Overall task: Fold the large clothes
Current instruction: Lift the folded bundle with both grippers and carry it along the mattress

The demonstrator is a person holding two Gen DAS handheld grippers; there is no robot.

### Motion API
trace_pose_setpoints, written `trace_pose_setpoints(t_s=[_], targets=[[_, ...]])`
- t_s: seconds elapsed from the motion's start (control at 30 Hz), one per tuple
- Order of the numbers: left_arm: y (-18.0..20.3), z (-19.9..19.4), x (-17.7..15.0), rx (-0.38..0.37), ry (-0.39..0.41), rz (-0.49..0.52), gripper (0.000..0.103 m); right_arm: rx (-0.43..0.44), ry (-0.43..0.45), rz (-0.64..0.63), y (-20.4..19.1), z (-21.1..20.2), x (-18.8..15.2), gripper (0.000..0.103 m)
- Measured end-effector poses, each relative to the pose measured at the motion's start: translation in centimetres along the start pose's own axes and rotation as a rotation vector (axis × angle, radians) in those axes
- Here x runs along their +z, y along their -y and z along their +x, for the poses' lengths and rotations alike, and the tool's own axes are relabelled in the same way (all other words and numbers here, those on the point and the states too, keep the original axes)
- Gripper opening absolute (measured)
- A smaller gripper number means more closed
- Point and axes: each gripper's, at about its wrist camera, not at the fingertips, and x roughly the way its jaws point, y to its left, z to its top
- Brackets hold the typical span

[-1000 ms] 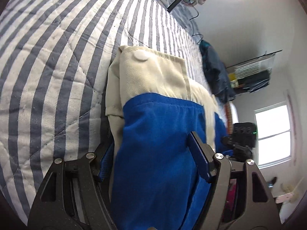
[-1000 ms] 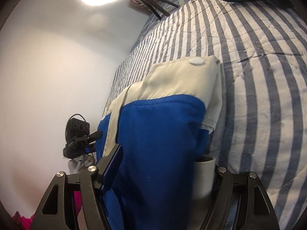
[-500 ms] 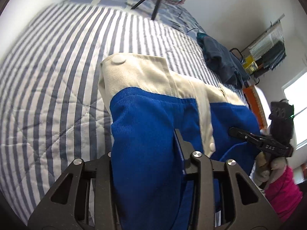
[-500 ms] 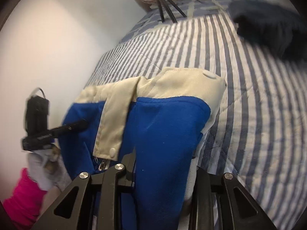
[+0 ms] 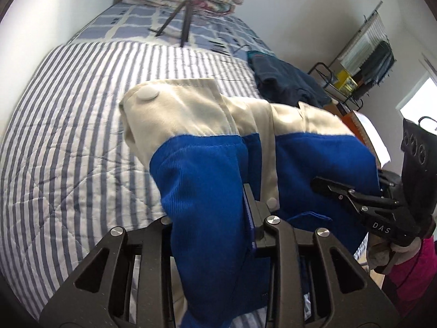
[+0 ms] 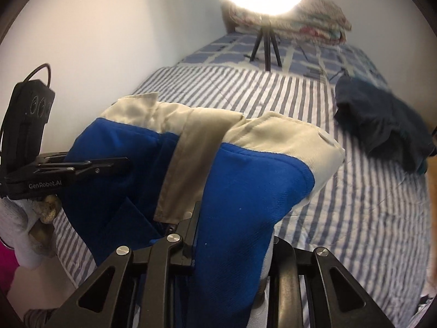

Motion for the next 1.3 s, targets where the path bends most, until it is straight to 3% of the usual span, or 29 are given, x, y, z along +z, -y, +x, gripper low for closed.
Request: trace_pose_setpoints(t_s=[0.43, 0.73, 1.03, 1.3], targets=[[9.0, 0.2, 3.2, -0.090, 0.018, 0.103, 0.027, -0.174, 0.054, -0.020, 3.7, -7.3, 0.7, 0.024], [14.3, 1.7, 6.7, -0.096, 0.030, 0.175, 0.027, -0.271, 0.086, -0.039, 7.0, -10.3, 2.1, 0.024], [19.1, 5.6, 13.4, -0.137, 0.060, 0.208, 0.027, -0.320, 0.137, -0.002, 13.6, -11.2, 5.4, 0.024], [23.1, 12.7, 21.5, -0.177, 0.099, 0.283, 0.027, -0.384, 0.181, 0.042, 22.0, -9.6, 10.2, 0.024]])
